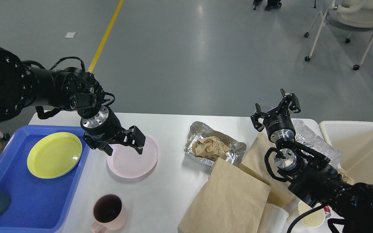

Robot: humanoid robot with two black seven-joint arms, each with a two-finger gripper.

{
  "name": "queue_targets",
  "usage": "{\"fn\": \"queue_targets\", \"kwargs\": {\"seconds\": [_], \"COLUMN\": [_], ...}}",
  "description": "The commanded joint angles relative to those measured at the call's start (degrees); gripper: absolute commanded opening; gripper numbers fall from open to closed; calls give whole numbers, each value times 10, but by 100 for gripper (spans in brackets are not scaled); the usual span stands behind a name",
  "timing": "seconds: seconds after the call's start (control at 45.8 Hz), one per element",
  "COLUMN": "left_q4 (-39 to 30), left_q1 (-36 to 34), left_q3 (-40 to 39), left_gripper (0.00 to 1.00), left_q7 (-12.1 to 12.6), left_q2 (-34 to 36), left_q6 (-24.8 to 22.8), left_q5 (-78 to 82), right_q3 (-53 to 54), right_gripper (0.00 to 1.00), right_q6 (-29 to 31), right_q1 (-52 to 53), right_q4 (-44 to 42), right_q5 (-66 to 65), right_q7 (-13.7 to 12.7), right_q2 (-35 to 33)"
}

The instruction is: Tidy desktop

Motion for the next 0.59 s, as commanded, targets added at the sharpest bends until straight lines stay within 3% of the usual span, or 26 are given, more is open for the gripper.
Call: {"fn": "queue_targets", "kwargs": {"seconds": [0.0,0.503,0.568], "left_q4": [-1,-18,-27], "left_q1": [3,4,6], "left_q3": [0,-23,-29], "left_gripper": [99,99,100], "left_q7": [0,-7,-3], "left_q2": [1,1,1], "left_q6": [-3,-11,-32], "left_q5": [0,-1,0], "right_q3": [0,0,0], "right_gripper": [100,100,100], "right_q6": [0,0,0], "right_q1": [1,1,1], "right_q4": [-1,-1,-1], "right_q5": [0,0,0], "right_q7": [0,0,0], "right_q2": [0,-1,0]}}
